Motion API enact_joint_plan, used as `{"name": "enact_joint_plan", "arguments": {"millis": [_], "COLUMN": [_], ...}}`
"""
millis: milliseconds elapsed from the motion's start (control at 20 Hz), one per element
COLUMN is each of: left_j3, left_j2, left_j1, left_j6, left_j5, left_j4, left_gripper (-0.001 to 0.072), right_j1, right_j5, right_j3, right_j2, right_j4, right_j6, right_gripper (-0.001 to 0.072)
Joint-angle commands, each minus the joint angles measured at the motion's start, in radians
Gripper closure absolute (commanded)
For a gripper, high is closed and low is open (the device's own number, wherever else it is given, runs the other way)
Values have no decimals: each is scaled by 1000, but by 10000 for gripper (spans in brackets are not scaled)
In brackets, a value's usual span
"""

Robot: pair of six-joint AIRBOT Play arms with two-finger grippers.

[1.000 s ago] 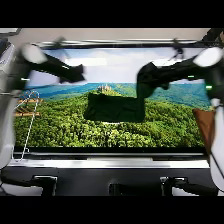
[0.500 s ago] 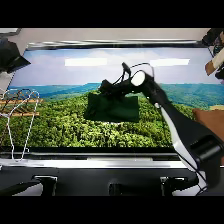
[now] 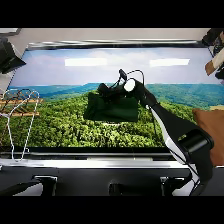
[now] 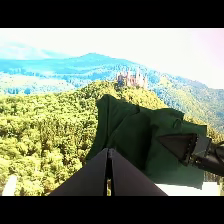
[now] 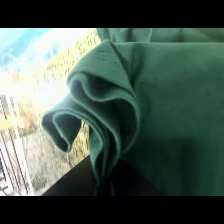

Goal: Fold the clothes and pants, and hang the long-sleeved shirts on hangers.

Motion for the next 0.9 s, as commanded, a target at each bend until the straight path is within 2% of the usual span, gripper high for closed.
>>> {"name": "enact_joint_plan", "arguments": {"millis": [0, 100, 150, 200, 250, 300, 350, 450, 550, 750, 850], "left_j3": [0, 0, 0, 0, 0, 0, 0, 0, 0, 0, 0], "left_j2": [0, 0, 0, 0, 0, 0, 0, 0, 0, 0, 0], "left_j1": [1, 1, 1, 1, 1, 1, 1, 1, 1, 1, 1], "left_j6": [0, 0, 0, 0, 0, 0, 0, 0, 0, 0, 0], "left_j5": [-1, -1, -1, -1, -1, -1, -1, -1, -1, -1, -1], "left_j4": [1, 1, 1, 1, 1, 1, 1, 1, 1, 0, 0], "left_gripper": [690, 690, 690, 690, 690, 690, 690, 690, 690, 690, 690], "right_j1": [2, 2, 2, 2, 2, 1, 1, -2, -34, -258, -397], "right_j5": [-42, -36, -32, -32, -31, -29, -29, -38, -6, 277, 409], "right_j3": [0, 0, 0, 0, 0, 0, 0, 0, 0, 0, -3], "right_j2": [-15, -26, -29, -31, -30, -29, -23, 3, 55, 134, 132], "right_j4": [1, 5, 13, 21, 35, 68, 112, 169, 164, 28, 1], "right_j6": [7, 7, 6, 6, 2, -31, -69, -118, -148, -193, -256], "right_gripper": [683, 681, 629, 458, 244, 124, 99, 95, 95, 96, 96]}}
